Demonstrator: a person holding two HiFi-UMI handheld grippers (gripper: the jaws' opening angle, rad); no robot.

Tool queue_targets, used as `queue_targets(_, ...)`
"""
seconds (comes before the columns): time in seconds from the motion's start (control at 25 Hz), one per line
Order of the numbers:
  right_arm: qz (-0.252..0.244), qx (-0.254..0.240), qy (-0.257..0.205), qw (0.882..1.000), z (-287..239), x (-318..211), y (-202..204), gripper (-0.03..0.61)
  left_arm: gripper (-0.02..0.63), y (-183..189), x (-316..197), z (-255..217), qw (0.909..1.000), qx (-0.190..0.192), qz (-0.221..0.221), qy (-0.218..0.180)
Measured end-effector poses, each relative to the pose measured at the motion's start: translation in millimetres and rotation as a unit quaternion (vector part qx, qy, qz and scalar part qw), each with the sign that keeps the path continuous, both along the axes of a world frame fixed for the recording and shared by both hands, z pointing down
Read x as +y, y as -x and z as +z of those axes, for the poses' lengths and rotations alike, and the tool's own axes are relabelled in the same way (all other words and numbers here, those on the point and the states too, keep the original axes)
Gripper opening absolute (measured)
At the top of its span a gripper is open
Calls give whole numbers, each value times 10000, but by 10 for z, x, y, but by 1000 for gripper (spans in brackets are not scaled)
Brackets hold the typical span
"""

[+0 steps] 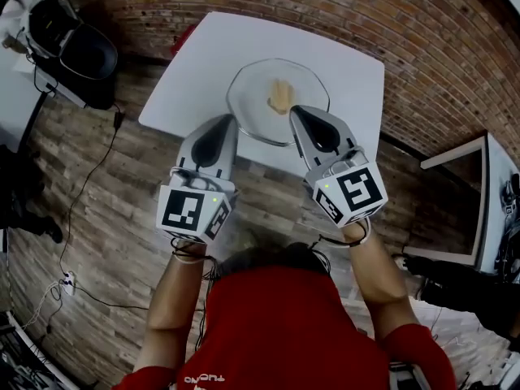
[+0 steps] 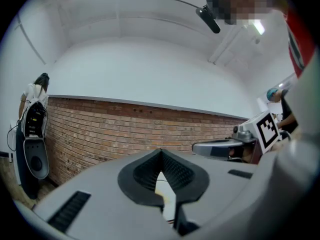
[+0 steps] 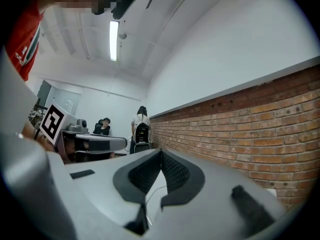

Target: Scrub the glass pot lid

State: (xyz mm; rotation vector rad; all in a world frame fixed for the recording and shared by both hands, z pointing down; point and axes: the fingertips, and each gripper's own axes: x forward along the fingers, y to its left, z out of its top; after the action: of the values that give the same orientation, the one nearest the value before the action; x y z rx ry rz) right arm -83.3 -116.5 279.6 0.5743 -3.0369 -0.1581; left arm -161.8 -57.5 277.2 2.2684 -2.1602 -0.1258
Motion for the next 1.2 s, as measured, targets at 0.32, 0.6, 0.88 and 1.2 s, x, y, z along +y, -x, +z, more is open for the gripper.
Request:
queue_targets(0.32, 312, 205, 119, 9992, 201, -344, 315, 29, 17, 378, -372, 177, 9997, 103, 174, 149)
queue_targets(0.6, 423, 317, 88, 9986, 318, -755, 455, 29, 17, 568, -774, 292, 9995, 118, 159, 230)
queue_targets(0.88, 501, 372, 175, 9979, 429, -1186, 540, 29, 17, 705, -1236, 343, 9994, 45, 116, 320)
queue_targets(1.2, 735, 618, 554, 9938, 689, -1685, 599, 29, 17, 853, -1675, 538, 9981, 91, -66, 604)
